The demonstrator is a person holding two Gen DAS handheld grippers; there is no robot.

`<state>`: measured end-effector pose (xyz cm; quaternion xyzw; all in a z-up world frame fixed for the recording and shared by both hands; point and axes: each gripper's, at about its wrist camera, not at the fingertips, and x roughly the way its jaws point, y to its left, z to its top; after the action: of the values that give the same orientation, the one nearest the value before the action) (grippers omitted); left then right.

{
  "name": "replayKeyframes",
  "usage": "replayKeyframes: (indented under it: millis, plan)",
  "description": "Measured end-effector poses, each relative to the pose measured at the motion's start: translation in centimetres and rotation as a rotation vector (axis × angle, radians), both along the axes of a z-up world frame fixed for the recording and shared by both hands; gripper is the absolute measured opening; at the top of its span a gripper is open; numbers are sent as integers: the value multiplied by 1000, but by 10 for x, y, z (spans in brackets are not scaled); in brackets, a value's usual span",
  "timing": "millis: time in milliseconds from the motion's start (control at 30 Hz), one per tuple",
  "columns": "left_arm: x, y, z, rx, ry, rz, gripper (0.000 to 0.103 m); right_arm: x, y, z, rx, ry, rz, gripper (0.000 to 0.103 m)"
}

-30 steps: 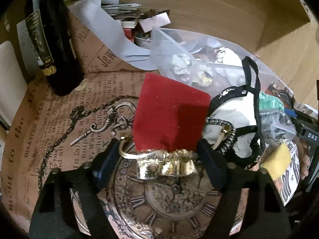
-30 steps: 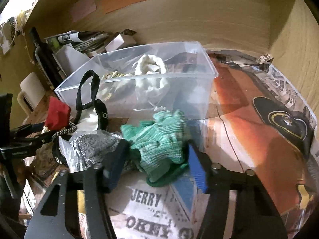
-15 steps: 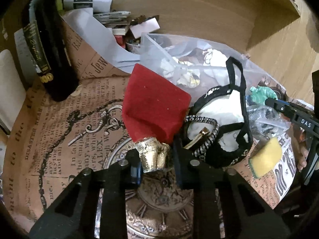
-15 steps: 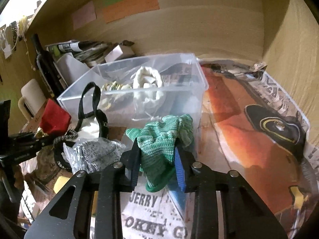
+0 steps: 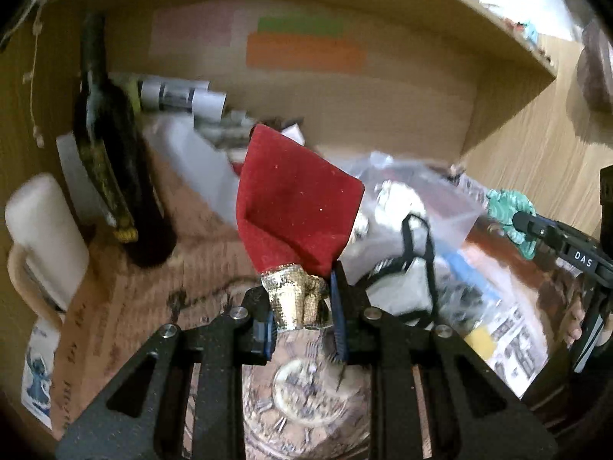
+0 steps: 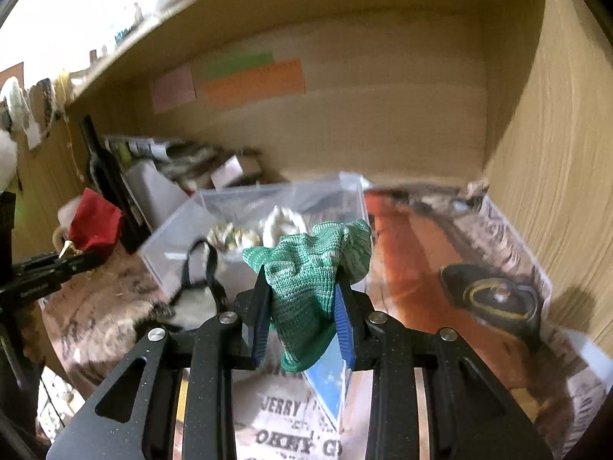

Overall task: Organize soft objects
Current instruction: 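Carry the red pouch with the left tool while the right tool carries the green cloth over the box, then open the left tool to drop the pouch into the box while the right tool drops the green cloth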

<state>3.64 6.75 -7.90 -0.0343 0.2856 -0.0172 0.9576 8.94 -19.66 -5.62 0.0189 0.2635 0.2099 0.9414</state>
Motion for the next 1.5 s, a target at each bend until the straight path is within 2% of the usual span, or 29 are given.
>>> replayKeyframes:
  millis: [267, 467, 667, 1000, 1233, 1400, 1500]
  plan:
    - [28, -17, 33, -4, -93, -48, 24, 10, 6, 27, 23, -99, 12, 27]
    - [58, -31, 37, 0, -84, -76, 24, 32, 17, 35, -7, -128, 30, 27]
    - [96, -40, 28, -5, -12, -100, 24, 62, 27, 29, -64, -108, 40, 27]
    - [158, -51, -7, -16, 173, -159, 24, 110, 42, -10, -170, 31, 17, 27]
    - [177, -56, -27, -2, 250, -172, 25, 126, 44, -27, -214, 111, 14, 28]
    - [178, -58, -34, -7, 281, -177, 35, 126, 45, -29, -232, 122, 15, 30]
    - [173, -60, -31, -11, 271, -177, 38, 127, 43, -30, -233, 135, 19, 34]
